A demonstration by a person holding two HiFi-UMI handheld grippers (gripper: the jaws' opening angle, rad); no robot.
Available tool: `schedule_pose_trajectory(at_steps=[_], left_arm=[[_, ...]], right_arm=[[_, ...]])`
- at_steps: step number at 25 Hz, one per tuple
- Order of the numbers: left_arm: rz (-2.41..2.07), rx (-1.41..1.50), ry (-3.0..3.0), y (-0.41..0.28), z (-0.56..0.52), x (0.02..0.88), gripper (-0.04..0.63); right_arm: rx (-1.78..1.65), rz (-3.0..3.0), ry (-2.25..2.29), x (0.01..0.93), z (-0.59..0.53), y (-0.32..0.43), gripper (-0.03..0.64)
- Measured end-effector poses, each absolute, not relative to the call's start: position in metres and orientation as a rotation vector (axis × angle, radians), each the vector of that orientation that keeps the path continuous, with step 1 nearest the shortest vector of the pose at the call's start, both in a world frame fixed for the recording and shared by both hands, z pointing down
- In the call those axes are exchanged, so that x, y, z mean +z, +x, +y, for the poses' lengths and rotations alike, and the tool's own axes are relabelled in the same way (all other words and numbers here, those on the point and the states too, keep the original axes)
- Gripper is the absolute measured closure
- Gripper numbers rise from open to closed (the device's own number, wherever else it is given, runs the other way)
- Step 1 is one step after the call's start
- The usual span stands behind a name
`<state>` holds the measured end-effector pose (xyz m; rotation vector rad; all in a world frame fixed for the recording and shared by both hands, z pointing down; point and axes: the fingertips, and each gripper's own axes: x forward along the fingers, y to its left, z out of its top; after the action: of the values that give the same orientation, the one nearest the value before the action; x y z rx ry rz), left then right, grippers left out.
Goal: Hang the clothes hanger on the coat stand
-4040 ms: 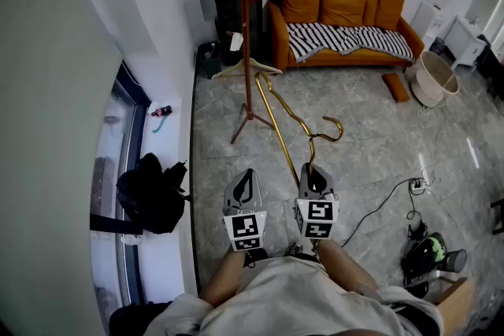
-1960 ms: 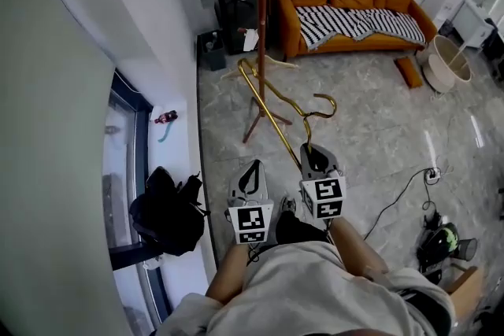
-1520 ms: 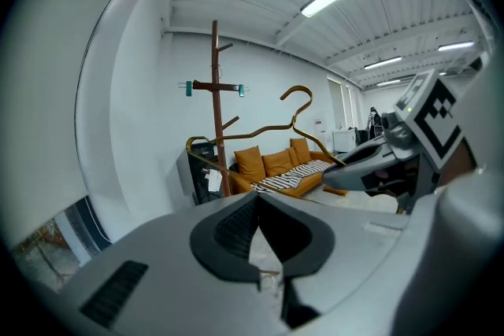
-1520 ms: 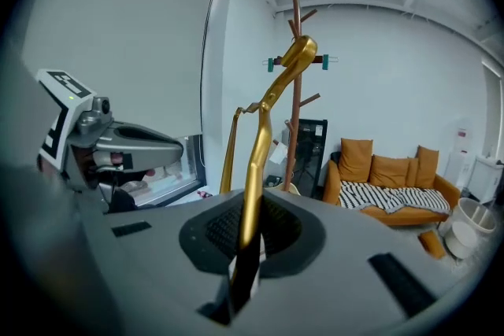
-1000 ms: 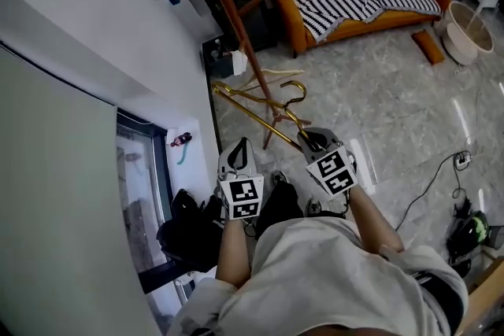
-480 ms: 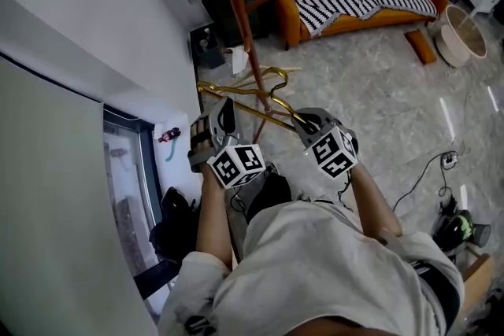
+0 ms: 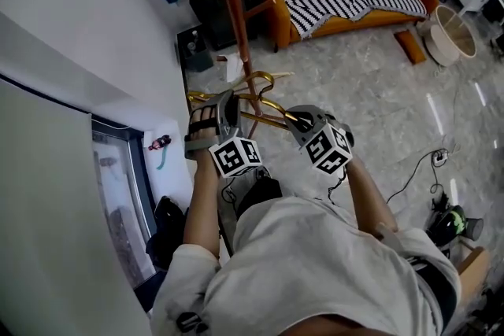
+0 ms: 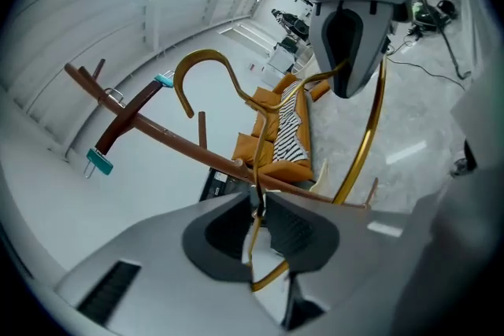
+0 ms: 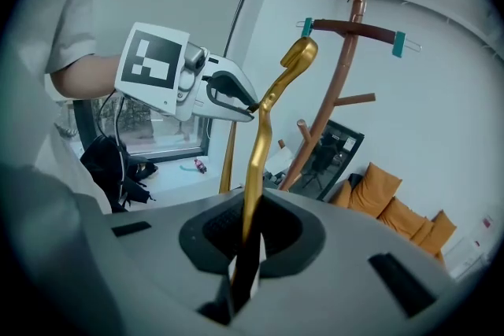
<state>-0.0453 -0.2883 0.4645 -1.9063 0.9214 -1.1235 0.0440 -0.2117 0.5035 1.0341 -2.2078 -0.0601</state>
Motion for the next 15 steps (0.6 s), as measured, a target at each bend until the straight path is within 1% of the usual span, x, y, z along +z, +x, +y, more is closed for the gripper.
schedule_pose_trajectory(at_steps=[1, 2, 11, 15], left_arm=[[0.922, -1.118, -1.902, -0.045, -0.291, 0.465, 0.546], [0.922, -1.116, -1.902, -0.046, -0.293, 0.466, 0.56], [0.926, -1.152, -1.925, -0.05, -0.302, 0.479, 0.569], [0.986, -1.182, -1.938, -0.053, -0.302, 0.485, 0.569]], right_arm=[[-0.061, -2.203, 1.038, 0.503, -0.215, 0.045, 0.611], [-0.065, -2.195, 1.041, 0.503, -0.218, 0.046, 0.611], [-0.212, -2.072, 1.079, 0.503, -0.236, 0.051, 0.611], [-0.338, -1.924, 1.114, 0.508, -0.247, 0.057, 0.609]])
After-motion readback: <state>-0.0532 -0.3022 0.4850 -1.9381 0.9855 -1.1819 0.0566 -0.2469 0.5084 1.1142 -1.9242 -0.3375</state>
